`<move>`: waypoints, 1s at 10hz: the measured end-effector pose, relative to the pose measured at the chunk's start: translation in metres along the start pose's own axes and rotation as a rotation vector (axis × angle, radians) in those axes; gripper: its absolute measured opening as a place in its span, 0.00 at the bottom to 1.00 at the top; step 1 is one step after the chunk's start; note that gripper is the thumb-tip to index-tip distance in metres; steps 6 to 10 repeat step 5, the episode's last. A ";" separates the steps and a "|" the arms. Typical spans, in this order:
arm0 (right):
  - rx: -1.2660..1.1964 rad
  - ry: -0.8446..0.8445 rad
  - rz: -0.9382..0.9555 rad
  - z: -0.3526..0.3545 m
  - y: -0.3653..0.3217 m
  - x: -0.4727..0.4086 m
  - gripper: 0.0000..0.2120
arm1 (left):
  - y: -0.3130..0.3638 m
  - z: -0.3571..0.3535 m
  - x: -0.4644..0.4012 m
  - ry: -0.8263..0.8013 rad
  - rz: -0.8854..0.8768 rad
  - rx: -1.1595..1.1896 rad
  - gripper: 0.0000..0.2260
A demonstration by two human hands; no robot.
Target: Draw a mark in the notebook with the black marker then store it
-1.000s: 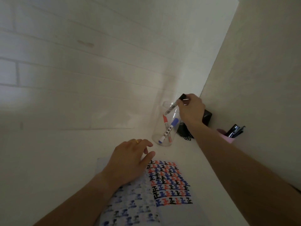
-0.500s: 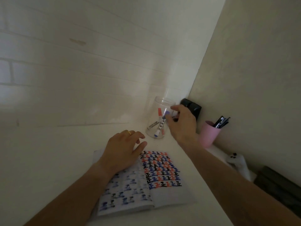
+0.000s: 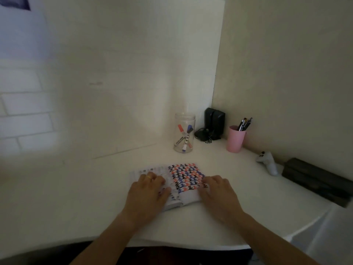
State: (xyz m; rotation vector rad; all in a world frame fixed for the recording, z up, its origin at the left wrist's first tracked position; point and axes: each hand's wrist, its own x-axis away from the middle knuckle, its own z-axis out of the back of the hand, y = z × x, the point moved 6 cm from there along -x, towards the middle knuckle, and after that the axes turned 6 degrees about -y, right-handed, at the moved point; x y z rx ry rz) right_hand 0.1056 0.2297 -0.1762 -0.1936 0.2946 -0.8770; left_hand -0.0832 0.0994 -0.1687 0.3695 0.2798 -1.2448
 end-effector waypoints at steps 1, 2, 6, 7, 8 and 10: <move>0.061 0.046 0.039 -0.010 -0.002 0.008 0.28 | -0.004 -0.006 0.013 0.036 0.070 0.058 0.18; 0.086 0.082 0.031 -0.012 0.000 0.005 0.23 | -0.002 -0.007 0.012 0.050 0.077 0.049 0.18; -0.419 0.278 0.018 0.010 0.012 0.006 0.14 | 0.000 -0.002 0.012 0.061 0.089 0.057 0.18; -0.419 0.278 0.018 0.010 0.012 0.006 0.14 | 0.000 -0.002 0.012 0.061 0.089 0.057 0.18; -0.419 0.278 0.018 0.010 0.012 0.006 0.14 | 0.000 -0.002 0.012 0.061 0.089 0.057 0.18; -0.419 0.278 0.018 0.010 0.012 0.006 0.14 | 0.000 -0.002 0.012 0.061 0.089 0.057 0.18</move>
